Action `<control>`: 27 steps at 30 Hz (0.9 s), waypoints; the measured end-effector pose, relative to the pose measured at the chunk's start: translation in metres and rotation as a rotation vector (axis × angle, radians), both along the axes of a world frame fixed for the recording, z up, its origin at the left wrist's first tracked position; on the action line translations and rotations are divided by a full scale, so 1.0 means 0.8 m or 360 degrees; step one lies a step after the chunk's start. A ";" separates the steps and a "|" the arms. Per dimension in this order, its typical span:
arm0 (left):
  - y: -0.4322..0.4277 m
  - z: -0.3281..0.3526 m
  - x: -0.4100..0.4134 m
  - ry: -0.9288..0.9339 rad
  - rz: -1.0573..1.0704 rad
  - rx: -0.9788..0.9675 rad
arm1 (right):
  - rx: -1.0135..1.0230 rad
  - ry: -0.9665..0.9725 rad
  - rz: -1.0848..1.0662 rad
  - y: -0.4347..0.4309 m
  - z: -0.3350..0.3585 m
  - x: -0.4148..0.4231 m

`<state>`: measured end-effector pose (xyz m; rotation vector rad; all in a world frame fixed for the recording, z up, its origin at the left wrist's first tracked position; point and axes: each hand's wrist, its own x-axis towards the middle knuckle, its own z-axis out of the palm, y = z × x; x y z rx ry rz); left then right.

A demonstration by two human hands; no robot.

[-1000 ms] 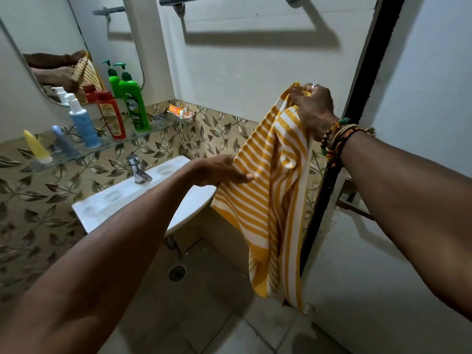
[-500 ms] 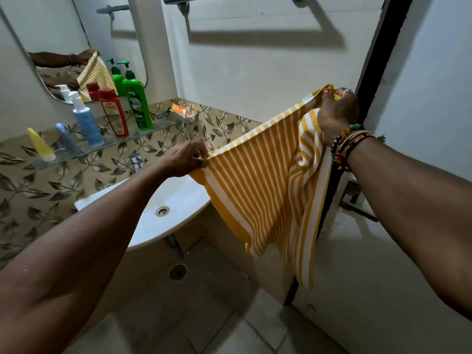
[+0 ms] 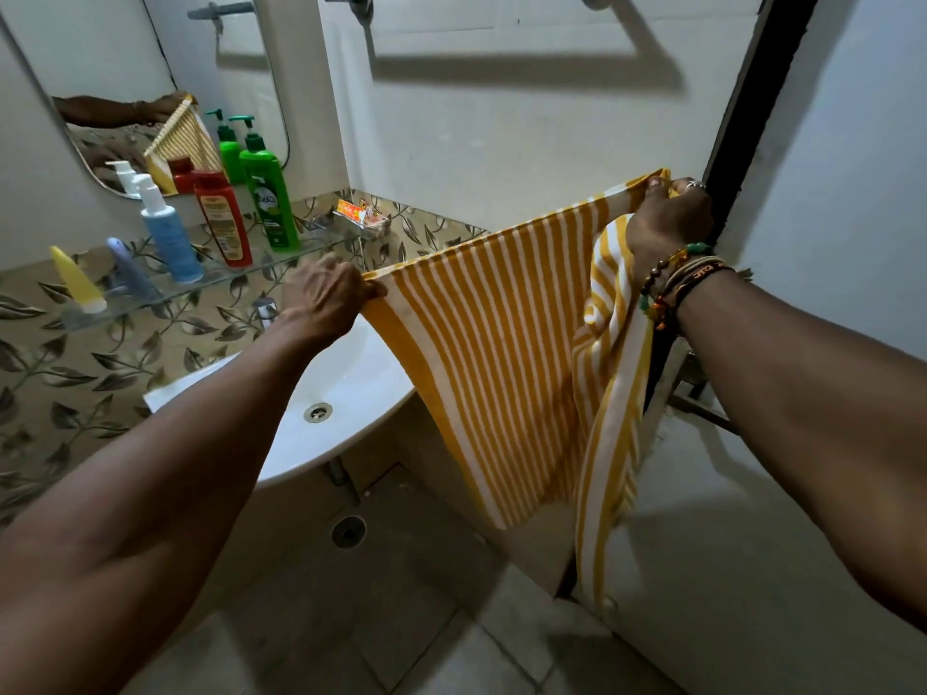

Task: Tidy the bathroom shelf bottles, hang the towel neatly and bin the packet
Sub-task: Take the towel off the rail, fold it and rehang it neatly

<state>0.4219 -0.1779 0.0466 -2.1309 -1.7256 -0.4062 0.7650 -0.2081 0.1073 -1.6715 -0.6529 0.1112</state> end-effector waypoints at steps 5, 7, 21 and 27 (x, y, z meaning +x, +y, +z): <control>0.005 0.016 0.009 -0.0830 -0.0025 0.0217 | -0.0043 0.0022 -0.0015 0.001 -0.004 0.019; 0.004 0.021 0.016 -0.1154 0.0048 0.0276 | -0.0073 -0.0003 -0.0038 0.001 -0.006 0.023; 0.008 0.033 -0.010 -0.1395 -0.0046 -0.0353 | -0.0132 0.0089 -0.0030 0.013 -0.030 0.033; 0.006 0.012 -0.035 -0.2014 -0.0356 -0.1306 | -0.0404 0.0067 0.0158 0.011 -0.027 0.038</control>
